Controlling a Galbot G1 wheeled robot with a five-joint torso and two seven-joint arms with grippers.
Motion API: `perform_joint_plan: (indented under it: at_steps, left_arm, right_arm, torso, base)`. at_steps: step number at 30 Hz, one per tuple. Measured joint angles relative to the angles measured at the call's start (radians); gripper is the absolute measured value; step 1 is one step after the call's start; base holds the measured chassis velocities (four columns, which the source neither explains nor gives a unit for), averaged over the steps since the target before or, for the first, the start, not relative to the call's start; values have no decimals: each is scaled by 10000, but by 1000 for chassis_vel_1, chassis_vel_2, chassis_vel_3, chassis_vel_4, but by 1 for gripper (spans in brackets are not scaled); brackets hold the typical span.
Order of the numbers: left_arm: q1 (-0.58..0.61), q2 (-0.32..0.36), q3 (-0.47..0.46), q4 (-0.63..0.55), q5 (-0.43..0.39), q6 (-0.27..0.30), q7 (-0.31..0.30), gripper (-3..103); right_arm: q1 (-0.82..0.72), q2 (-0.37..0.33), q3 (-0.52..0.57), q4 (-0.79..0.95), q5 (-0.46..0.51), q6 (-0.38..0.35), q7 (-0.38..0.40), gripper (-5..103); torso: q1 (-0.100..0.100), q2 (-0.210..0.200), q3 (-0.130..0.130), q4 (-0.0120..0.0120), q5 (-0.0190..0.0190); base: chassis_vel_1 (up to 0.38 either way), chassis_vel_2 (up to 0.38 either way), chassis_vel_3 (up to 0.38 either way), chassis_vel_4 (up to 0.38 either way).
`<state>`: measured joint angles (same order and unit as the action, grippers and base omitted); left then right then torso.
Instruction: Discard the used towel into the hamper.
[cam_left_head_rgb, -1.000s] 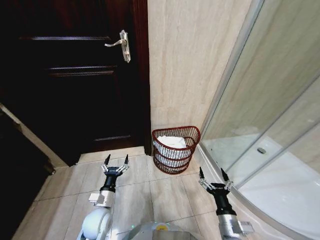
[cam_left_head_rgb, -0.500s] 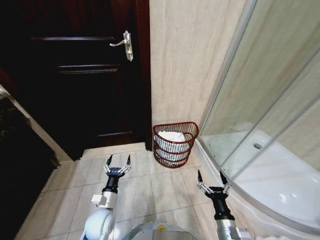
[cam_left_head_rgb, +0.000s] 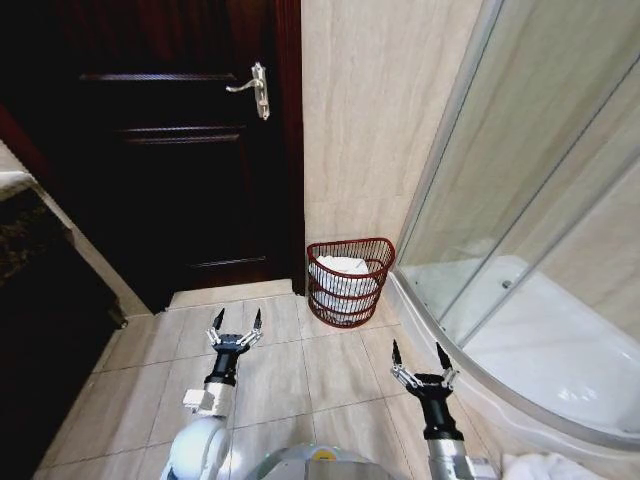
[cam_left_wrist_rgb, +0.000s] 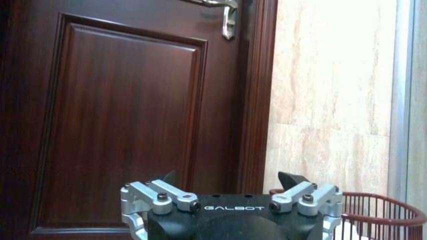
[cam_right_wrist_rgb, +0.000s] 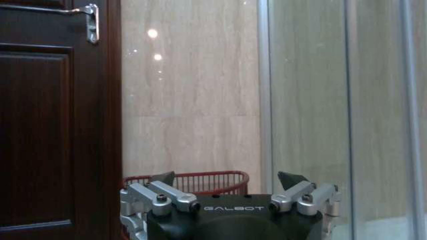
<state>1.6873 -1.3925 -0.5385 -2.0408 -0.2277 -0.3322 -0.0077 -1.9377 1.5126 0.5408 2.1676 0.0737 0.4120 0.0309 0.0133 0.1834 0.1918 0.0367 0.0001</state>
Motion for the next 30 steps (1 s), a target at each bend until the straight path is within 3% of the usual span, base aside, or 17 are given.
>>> perform_joint_plan:
  at_steps: [12,30]
  left_arm:
    - [3,-143,173,125,295,17,-45,100]
    - [-131,-26,250,180,380,78,-12,100]
  right_arm:
    - [126,-62,592,-124,-19,134,185,100]
    - [76,107,658,-106,-268,225,278,100]
  torso:
    - [0,0,0,-1,0]
    - [-1,1,-1,0,0]
  base:
    - [-19,-22,-24,-22]
    - [-87,-95,-90,-90]
